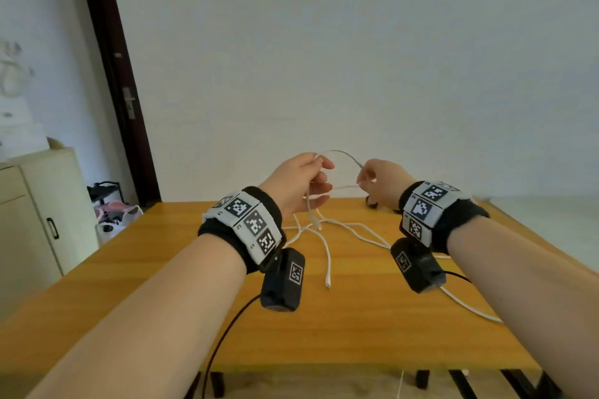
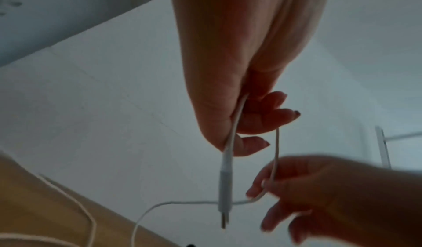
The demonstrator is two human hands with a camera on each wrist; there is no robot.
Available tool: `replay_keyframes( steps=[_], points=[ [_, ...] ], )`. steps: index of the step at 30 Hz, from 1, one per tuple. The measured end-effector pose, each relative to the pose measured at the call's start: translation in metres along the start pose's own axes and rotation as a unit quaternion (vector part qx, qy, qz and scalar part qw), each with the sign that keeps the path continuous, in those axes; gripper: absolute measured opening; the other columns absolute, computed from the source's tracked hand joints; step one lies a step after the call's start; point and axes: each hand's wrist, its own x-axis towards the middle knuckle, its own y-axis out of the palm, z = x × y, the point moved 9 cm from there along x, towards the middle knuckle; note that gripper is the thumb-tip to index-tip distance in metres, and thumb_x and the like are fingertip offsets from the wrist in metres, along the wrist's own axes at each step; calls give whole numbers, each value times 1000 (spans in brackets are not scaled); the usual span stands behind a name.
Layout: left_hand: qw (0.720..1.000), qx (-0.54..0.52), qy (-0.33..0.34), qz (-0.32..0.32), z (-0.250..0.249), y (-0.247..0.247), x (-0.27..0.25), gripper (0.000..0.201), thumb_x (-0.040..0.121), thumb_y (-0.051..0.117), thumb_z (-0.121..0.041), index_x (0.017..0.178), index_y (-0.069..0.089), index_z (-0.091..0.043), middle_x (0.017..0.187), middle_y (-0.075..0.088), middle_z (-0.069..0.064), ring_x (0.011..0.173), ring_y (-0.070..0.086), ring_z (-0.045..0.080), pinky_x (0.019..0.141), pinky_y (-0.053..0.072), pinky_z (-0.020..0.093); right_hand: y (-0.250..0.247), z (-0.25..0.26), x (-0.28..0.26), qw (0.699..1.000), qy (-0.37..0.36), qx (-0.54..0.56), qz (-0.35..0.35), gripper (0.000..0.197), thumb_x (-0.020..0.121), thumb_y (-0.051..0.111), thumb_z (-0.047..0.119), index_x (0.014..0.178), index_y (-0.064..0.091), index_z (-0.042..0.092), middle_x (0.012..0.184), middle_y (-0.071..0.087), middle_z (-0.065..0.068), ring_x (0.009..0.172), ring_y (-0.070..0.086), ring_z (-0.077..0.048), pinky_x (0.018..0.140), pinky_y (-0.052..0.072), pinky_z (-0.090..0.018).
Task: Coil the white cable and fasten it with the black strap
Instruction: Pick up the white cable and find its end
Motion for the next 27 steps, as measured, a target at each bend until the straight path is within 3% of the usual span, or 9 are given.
replay_keyframes(
  steps=[2, 4, 8, 14, 16, 19, 23, 25, 27],
  points=[
    [996, -92, -11, 14, -6, 7, -4, 28, 102, 34, -18, 84, 56, -15, 63, 43, -2, 60, 50, 11, 65, 46, 28, 8, -13, -3, 999, 19, 48, 19, 19, 94, 46, 9, 78, 55, 14, 106, 61, -11, 86, 62, -29, 65, 53, -33],
    [986, -165, -15, 22, -11, 13, -5, 28, 102, 33, -18, 84, 54, -14, 63, 41, -2, 58, 46, 11, 65, 43, 29, 17, -22, -4, 996, 23, 85, 28, 28, 92, 48, 8, 67, 45, 20, 102, 60, -7, 86, 57, -25, 70, 54, -36],
    [962, -273, -10, 28, -15, 20, 0, 28, 101, 34, -19, 85, 56, -13, 58, 42, -3, 55, 45, 10, 67, 43, 29, 34, -32, -2, 989, 15, 146, 29, 30, 91, 52, 10, 68, 43, 27, 104, 57, -3, 92, 53, -20, 88, 50, -42],
    [925, -379, 25, 24, -24, 7, 19, 26, 100, 39, -23, 84, 58, -15, 52, 40, -6, 46, 47, 7, 63, 46, 27, 63, -42, 12, 987, 17, 144, 75, 23, 92, 51, 13, 74, 44, 26, 109, 61, -11, 82, 53, -18, 75, 46, -32],
    [920, -389, 35, 20, -25, -2, 26, 25, 99, 40, -23, 86, 60, -16, 52, 41, -6, 46, 48, 6, 62, 48, 27, 72, -45, 15, 988, 20, 128, 88, 16, 94, 49, 13, 80, 48, 20, 107, 62, -10, 77, 55, -14, 68, 44, -23],
    [935, -352, 40, 9, -20, -14, 35, 27, 100, 40, -24, 91, 64, -17, 55, 43, -5, 50, 48, 7, 64, 46, 28, 69, -48, 23, 984, 28, 171, 38, 10, 95, 48, 15, 85, 50, 14, 95, 71, -8, 87, 64, -23, 74, 46, -29],
    [956, -292, 32, -19, -4, -21, 46, 26, 100, 40, -26, 96, 64, -21, 58, 46, -4, 56, 46, 9, 67, 45, 29, 57, -47, 28, 969, 50, 240, -36, 13, 96, 46, 21, 102, 53, 12, 67, 64, -3, 66, 66, -20, 68, 53, -34],
    [960, -278, 27, -23, 4, -22, 52, 25, 100, 40, -27, 99, 64, -22, 60, 47, -4, 57, 47, 10, 65, 46, 29, 51, -40, 28, 974, 38, 219, -53, 21, 97, 43, 22, 109, 58, 13, 62, 54, -1, 59, 59, -20, 54, 49, -22],
    [966, -257, 26, -22, 9, -21, 56, 24, 100, 40, -28, 104, 63, -24, 63, 48, -3, 59, 48, 10, 65, 47, 29, 50, -27, 29, 988, 5, 146, -46, 28, 98, 41, 20, 117, 61, 14, 71, 57, -1, 66, 56, -21, 56, 43, -19]
  ],
)
